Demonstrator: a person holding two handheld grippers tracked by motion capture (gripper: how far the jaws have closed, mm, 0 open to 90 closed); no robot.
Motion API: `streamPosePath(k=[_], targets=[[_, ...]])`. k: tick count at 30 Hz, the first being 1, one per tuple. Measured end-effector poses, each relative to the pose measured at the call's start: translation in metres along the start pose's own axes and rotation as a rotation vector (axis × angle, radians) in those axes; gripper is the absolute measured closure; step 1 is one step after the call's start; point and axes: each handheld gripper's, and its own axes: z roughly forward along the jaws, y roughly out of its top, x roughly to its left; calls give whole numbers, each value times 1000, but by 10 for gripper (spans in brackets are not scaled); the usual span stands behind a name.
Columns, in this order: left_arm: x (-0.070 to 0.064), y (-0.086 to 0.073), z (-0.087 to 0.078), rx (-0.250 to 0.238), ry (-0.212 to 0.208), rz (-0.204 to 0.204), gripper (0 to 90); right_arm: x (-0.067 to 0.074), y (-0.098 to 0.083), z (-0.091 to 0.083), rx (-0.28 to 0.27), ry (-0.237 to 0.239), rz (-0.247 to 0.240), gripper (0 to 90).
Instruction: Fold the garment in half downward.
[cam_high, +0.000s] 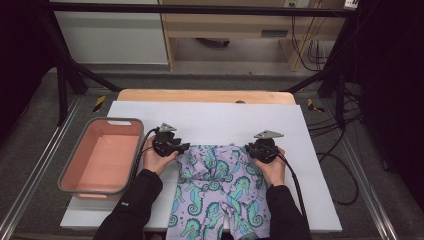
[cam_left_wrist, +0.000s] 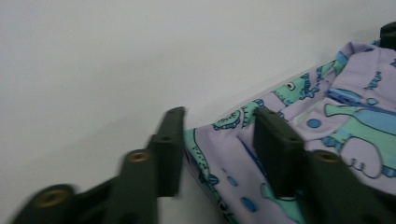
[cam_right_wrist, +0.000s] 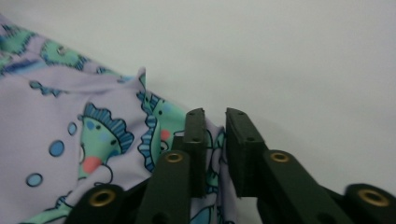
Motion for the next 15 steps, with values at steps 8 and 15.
streamPosePath(k=[8,15], targets=[[-16,4,-5,20,-80,-42,383,8,13,-12,-64,96,11,605],[-19,-3,21,104,-92,-51,504,14,13,5,3,133,-2,559]])
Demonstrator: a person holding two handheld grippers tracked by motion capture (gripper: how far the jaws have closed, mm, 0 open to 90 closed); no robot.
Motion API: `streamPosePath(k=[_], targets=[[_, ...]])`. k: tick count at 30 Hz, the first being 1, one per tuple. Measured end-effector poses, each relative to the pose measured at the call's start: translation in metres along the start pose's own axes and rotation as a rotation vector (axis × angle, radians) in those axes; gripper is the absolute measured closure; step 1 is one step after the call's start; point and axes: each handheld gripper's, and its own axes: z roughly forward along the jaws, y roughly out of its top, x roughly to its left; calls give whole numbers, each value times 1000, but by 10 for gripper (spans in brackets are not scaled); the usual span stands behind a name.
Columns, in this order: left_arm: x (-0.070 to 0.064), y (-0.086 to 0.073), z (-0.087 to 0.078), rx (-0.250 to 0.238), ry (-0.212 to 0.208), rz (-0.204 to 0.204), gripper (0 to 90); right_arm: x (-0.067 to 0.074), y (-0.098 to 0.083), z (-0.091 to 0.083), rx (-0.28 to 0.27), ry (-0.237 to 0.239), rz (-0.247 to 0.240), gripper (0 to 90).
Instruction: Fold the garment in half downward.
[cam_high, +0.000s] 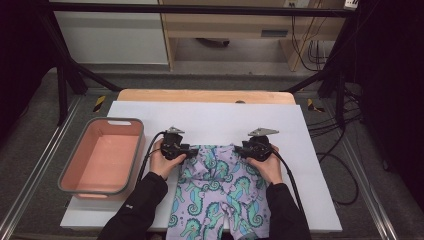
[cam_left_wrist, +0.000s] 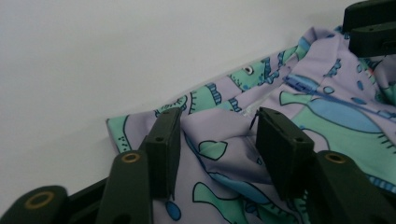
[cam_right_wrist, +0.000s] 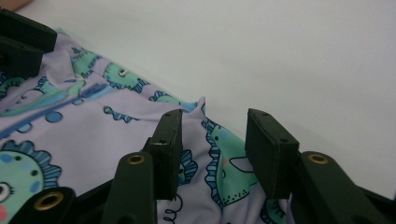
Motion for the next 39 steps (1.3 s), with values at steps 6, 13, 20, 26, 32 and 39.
streamPosePath(k=[6,13,20,26,32,39], targets=[[-3,-5,5,16,-29,5,742,0,-5,7,34,51,-32,674],[-13,-2,-9,-57,-11,88,828,4,-1,-6,15,65,-61,891],[-30,6,-43,-196,-47,154,836,12,8,-39,-91,37,-98,892],[-55,-1,-68,-249,-90,237,836,25,5,-71,-150,19,-164,892],[-75,-21,-85,-259,-127,299,836,42,-11,-94,-187,13,-224,892],[-93,-52,-102,-232,-172,339,836,59,-38,-115,-178,51,-249,893]])
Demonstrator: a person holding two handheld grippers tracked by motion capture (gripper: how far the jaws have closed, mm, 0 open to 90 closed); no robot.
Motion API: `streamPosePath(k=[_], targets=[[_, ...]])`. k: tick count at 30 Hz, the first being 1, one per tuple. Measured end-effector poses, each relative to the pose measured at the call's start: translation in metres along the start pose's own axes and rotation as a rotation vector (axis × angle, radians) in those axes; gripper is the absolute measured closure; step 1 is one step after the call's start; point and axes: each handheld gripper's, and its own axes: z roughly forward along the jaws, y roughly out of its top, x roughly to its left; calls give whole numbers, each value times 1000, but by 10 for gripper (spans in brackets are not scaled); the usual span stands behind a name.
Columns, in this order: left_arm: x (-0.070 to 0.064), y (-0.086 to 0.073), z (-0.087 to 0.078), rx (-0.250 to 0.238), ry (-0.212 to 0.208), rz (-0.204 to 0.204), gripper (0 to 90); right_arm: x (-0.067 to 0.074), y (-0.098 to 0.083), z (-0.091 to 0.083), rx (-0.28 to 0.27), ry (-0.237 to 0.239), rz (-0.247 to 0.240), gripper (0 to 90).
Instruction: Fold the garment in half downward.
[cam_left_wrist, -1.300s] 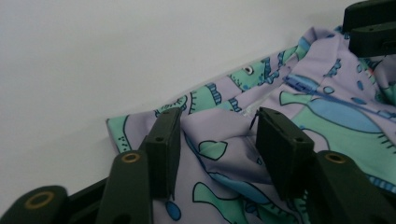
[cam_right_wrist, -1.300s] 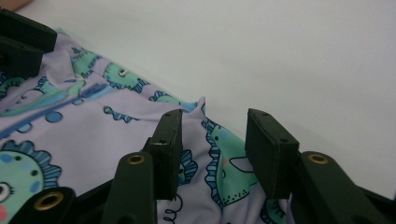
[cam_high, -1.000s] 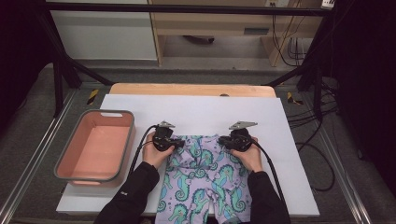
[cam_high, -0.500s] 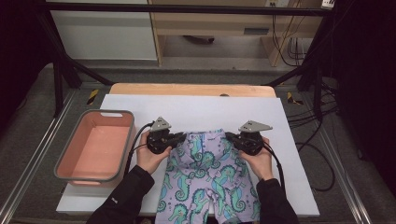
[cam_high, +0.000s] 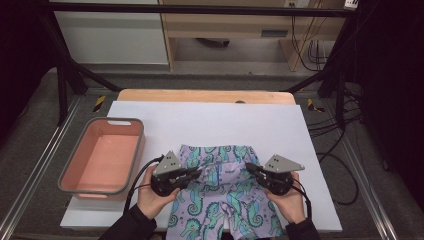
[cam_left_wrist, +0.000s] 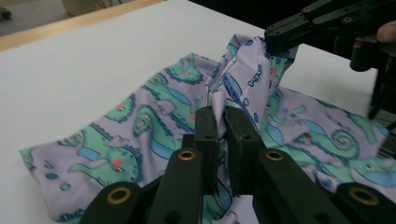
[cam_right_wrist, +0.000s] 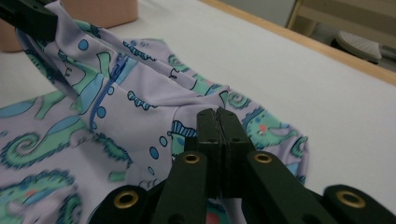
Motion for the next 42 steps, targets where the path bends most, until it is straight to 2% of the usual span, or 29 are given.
streamPosePath(k=[6,8,15,16,17,18,19,21,23,25,27,29,30,33,36,39,42], targets=[[-24,-22,-10,44,-56,20,836,17,-20,-20,30,49,7,893],[-31,-30,-11,59,-74,22,836,22,-28,-24,55,67,9,893],[-47,-53,-2,140,-129,40,805,37,-49,-32,136,121,27,869],[-47,-54,-3,140,-128,36,768,38,-51,-33,140,121,29,840],[-45,-54,-3,137,-127,14,689,38,-52,-36,141,119,36,822],[-43,-53,-6,121,-105,-10,603,36,-52,-38,136,121,43,810],[-41,-52,-7,111,-89,-16,492,35,-50,-41,119,110,57,790],[-36,-48,-11,98,-59,-39,364,32,-45,-44,100,90,74,751],[-30,-47,-13,94,-34,-66,320,30,-42,-43,97,80,88,728],[-23,-50,-10,113,-4,-103,319,29,-40,-36,115,63,105,667],[-17,-57,-4,163,36,-153,338,29,-42,-28,139,53,108,622],[-12,-66,2,206,47,-199,391,28,-47,-22,155,31,126,545],[-12,-69,4,218,43,-210,412,27,-50,-21,165,16,132,535],[-16,-71,8,232,34,-208,489,24,-57,-23,176,-15,155,508],[-20,-72,12,248,26,-197,574,25,-65,-23,194,-20,170,500],[-23,-74,14,251,37,-168,726,26,-69,-18,221,-7,169,583],[-24,-73,11,256,31,-160,863,28,-70,-15,226,15,173,758]])
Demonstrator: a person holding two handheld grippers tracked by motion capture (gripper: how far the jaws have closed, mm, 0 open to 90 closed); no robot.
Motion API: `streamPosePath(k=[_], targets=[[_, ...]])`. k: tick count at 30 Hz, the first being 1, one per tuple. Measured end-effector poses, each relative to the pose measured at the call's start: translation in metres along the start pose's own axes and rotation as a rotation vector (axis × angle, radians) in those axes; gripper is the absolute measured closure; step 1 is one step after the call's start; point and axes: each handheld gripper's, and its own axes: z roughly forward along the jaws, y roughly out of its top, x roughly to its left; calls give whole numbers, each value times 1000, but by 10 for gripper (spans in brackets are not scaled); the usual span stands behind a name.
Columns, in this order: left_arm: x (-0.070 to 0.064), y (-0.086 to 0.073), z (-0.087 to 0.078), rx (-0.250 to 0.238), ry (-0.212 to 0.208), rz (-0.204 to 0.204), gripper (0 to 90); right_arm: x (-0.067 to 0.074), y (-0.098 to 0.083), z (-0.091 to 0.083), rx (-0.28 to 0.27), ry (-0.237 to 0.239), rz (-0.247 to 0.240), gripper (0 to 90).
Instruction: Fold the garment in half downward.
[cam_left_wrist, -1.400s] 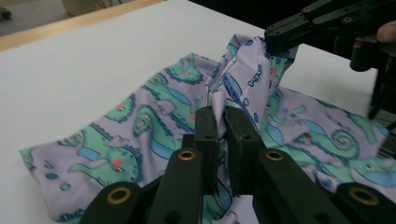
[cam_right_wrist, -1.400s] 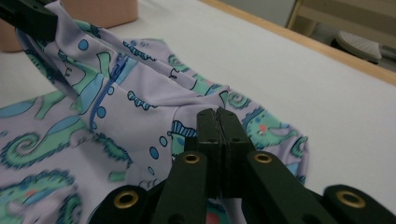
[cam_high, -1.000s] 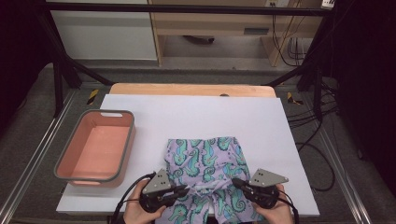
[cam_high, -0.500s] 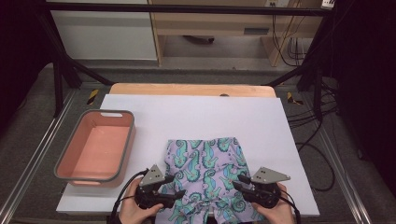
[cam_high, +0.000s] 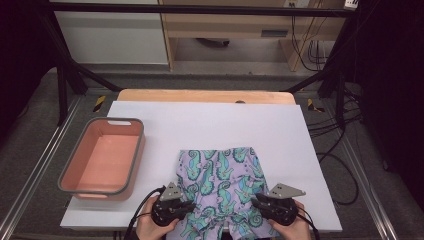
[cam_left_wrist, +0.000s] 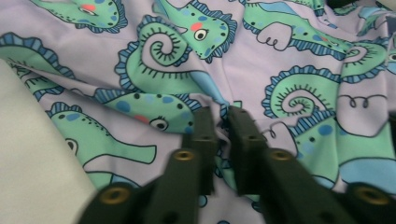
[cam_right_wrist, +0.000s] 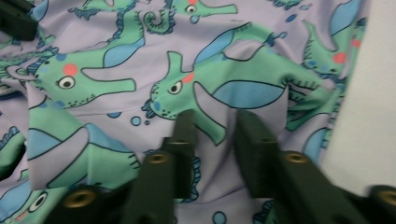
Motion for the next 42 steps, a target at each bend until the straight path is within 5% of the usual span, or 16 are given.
streamPosePath(k=[3,11,14,19,22,25,30,36,39,42], targets=[[-1,1,-6,9,0,9,883,1,-1,1,24,17,-11,892],[-11,0,-26,59,-46,40,890,3,-4,-19,74,58,-5,900],[-11,-1,-24,36,-38,62,838,3,-8,-26,77,69,18,900],[12,4,-26,-41,14,-23,477,1,-8,-29,58,35,15,799],[30,7,-24,-52,69,-80,473,0,-1,-29,14,20,-1,670],[40,8,-15,-44,57,-150,500,-2,7,-25,-29,-24,-5,542],[31,11,1,-16,41,-135,550,-11,10,-4,6,-36,18,494],[20,14,8,2,91,-73,716,-12,3,-1,24,3,21,809],[21,14,6,14,83,-61,850,-11,5,-4,30,13,15,843],[25,14,-3,20,56,-81,885,-9,5,-9,36,19,5,859]])
